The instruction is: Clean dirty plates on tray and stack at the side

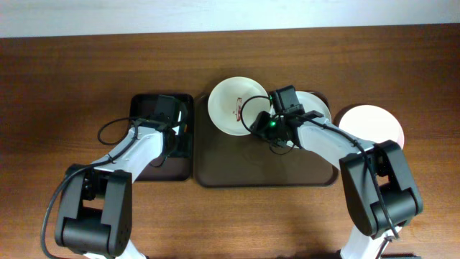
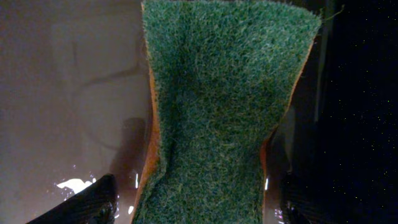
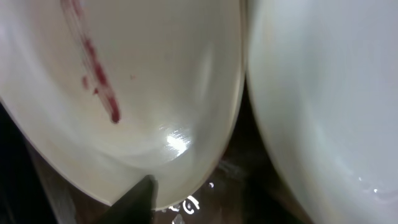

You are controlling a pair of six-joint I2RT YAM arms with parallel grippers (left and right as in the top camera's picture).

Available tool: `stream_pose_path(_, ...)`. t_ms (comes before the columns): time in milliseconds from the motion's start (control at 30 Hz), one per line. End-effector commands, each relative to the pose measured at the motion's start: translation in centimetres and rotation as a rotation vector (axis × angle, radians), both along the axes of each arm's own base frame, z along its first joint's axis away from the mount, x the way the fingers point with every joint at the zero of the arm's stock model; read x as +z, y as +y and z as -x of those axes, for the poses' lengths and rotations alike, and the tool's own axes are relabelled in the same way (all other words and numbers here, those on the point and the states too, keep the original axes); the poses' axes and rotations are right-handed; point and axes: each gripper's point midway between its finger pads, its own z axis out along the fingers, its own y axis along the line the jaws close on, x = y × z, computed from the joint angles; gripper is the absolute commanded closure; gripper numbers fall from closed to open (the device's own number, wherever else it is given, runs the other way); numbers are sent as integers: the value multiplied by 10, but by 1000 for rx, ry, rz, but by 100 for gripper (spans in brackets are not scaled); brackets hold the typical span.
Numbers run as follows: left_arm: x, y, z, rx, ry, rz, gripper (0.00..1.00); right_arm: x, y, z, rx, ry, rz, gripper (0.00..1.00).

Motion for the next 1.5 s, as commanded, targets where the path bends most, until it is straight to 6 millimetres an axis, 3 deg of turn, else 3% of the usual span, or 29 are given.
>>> stream_pose_path(0, -6, 2, 5, -4, 24, -11, 20, -10, 7, 5, 0, 28, 15, 67)
stream_pose_path(300, -6, 2, 5, -4, 24, -11, 19, -16, 1, 19, 12, 86, 44, 83)
stream_pose_path(433, -6, 2, 5, -4, 24, -11, 19, -22, -5, 35, 75, 130, 88, 91)
stream_pose_path(700, -5, 1, 0, -4, 3, -6, 18, -26, -6, 55, 292, 128, 125, 92)
stream_pose_path(867, 1, -4, -22, -4, -90, 14, 20, -27, -7, 59, 295, 142, 131, 92)
stream_pose_path(967, 5, -6, -32, -3, -132, 24, 35, -27, -7, 59, 295, 142, 130, 91)
stream_pose_path(1067, 5, -7, -33, -3, -137, 25, 80, -27, -7, 59, 295, 144, 131, 91)
stream_pose_path(1133, 4, -6, -30, -4, -124, 22, 100, -27, -8, 59, 295, 146, 132, 91)
stream_pose_path(1333, 7, -5, -25, -4, -112, 18, 100, -27, -8, 60, 295, 146, 132, 91)
stream_pose_path(1467, 38, -6, -33, -2, -197, 32, 100, -27, -8, 59, 295, 146, 132, 91)
